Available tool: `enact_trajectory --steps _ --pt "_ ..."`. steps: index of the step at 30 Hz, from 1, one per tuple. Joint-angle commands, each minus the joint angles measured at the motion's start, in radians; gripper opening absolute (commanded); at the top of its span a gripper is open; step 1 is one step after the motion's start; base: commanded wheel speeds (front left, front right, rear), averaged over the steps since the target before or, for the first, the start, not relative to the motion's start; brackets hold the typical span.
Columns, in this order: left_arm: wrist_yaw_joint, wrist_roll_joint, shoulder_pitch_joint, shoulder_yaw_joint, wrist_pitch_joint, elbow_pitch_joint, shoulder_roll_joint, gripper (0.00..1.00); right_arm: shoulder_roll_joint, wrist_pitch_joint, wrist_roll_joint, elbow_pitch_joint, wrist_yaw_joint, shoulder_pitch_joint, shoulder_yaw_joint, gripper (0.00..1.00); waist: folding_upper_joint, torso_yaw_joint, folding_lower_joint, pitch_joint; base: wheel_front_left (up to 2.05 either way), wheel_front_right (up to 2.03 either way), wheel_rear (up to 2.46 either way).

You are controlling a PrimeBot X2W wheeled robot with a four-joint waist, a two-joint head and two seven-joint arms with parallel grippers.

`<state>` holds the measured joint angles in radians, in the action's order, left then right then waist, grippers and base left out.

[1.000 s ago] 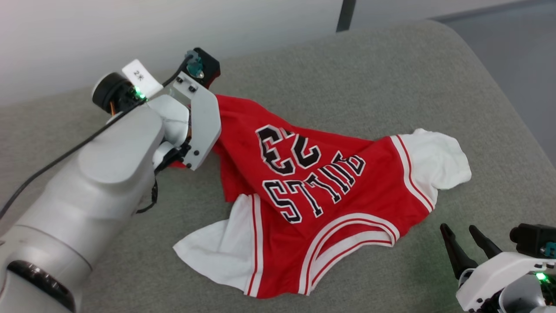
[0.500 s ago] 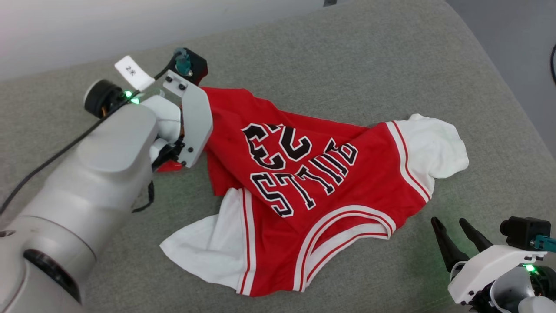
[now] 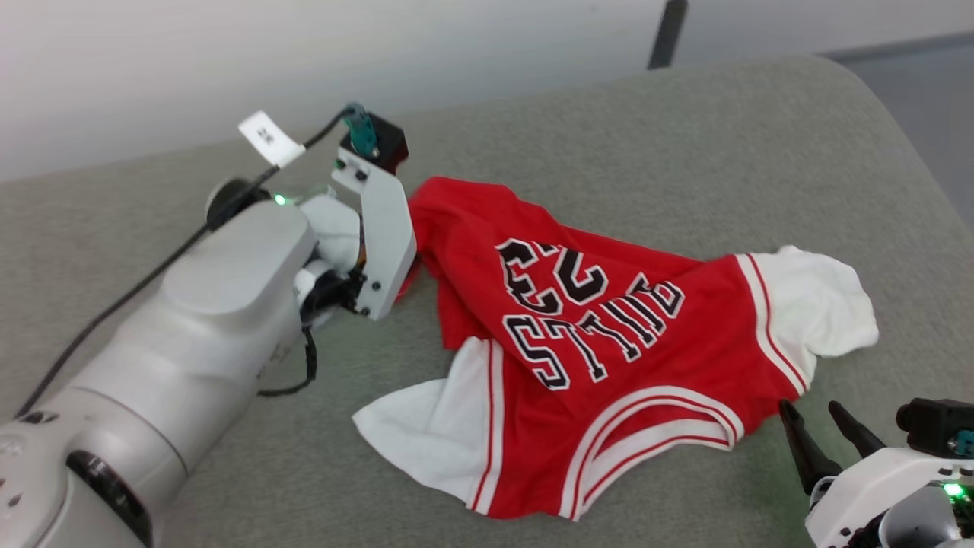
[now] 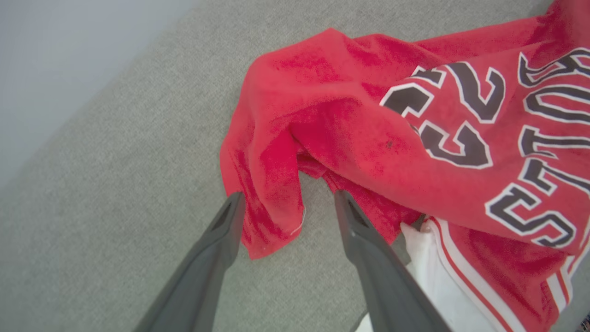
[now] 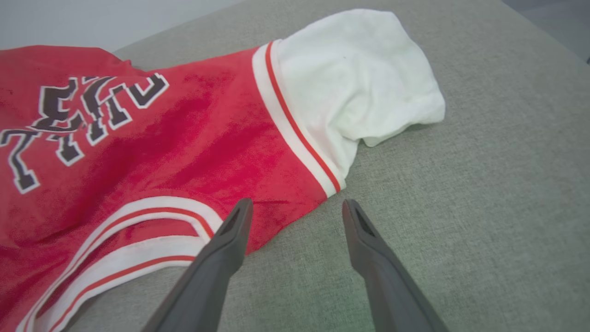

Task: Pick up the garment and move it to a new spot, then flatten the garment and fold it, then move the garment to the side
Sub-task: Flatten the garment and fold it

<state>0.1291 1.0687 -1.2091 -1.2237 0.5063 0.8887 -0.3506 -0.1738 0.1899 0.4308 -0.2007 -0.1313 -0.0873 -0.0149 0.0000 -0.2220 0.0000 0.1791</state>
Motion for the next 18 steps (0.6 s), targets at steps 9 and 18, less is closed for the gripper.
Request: enact_trajectory --steps 9,18 --pt "0.002 0.103 0.121 -0.021 0.080 -0.071 -0.041 1.00 -0.005 -0.034 -0.047 0.109 0.001 0.040 -0.032 1.00 0.0000 0.092 0.0000 -0.096 0.00 0.00 0.00" --pt "-0.013 0.179 0.202 -0.015 0.166 -0.058 -0.044 1.00 0.009 -0.055 -0.084 0.214 0.001 0.040 -0.031 1.00 0.0000 0.068 0.0000 -0.089 0.00 0.00 0.00"
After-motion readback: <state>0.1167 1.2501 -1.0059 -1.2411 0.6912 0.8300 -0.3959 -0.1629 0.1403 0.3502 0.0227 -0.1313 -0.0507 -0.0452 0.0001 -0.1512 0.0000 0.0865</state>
